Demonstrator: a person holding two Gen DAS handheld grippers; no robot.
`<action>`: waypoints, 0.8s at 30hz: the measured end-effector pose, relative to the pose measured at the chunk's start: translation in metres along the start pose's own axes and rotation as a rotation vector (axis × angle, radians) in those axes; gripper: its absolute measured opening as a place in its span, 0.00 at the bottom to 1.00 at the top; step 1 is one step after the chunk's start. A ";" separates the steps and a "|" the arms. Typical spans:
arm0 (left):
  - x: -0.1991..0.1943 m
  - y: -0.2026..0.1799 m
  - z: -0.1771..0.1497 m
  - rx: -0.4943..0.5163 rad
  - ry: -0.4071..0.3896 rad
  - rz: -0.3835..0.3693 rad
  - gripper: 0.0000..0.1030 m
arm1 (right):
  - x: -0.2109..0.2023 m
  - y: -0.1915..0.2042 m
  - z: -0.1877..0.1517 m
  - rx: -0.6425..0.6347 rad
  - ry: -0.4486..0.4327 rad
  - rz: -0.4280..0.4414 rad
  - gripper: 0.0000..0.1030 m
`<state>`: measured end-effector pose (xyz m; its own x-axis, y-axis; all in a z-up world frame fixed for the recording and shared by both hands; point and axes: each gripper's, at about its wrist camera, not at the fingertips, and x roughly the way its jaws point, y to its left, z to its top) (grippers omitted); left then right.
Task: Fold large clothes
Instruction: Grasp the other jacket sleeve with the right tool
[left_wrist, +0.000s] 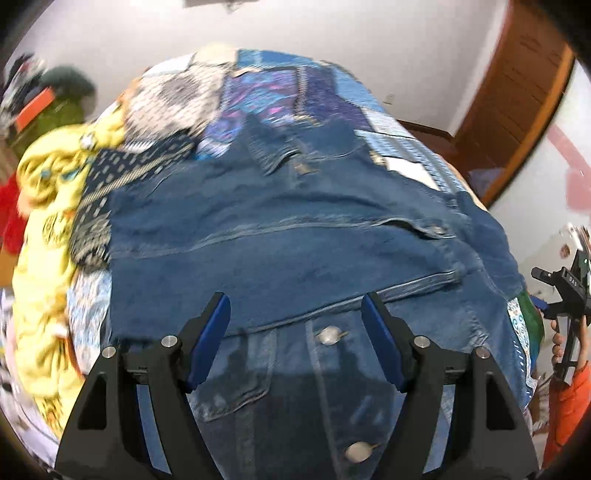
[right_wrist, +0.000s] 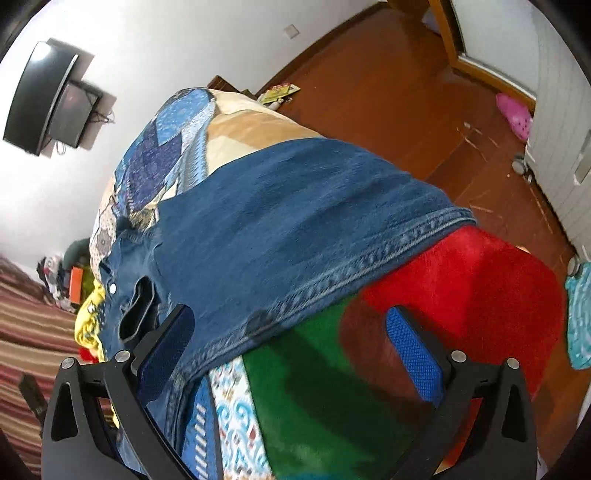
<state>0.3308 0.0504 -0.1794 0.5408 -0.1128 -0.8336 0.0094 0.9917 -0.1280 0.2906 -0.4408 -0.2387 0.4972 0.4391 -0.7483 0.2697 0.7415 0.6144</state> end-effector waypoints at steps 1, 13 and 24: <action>0.001 0.007 -0.004 -0.023 0.006 0.003 0.70 | 0.004 -0.002 0.002 0.012 0.004 0.013 1.00; -0.001 0.036 -0.033 -0.139 0.026 0.036 0.70 | 0.031 -0.019 0.033 0.064 -0.033 -0.070 0.85; -0.008 0.045 -0.038 -0.147 0.008 0.034 0.70 | -0.014 -0.010 0.034 0.095 -0.216 -0.105 0.13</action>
<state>0.2947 0.0936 -0.1986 0.5322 -0.0803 -0.8428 -0.1325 0.9753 -0.1766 0.3089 -0.4715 -0.2264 0.6246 0.2357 -0.7446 0.4003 0.7220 0.5644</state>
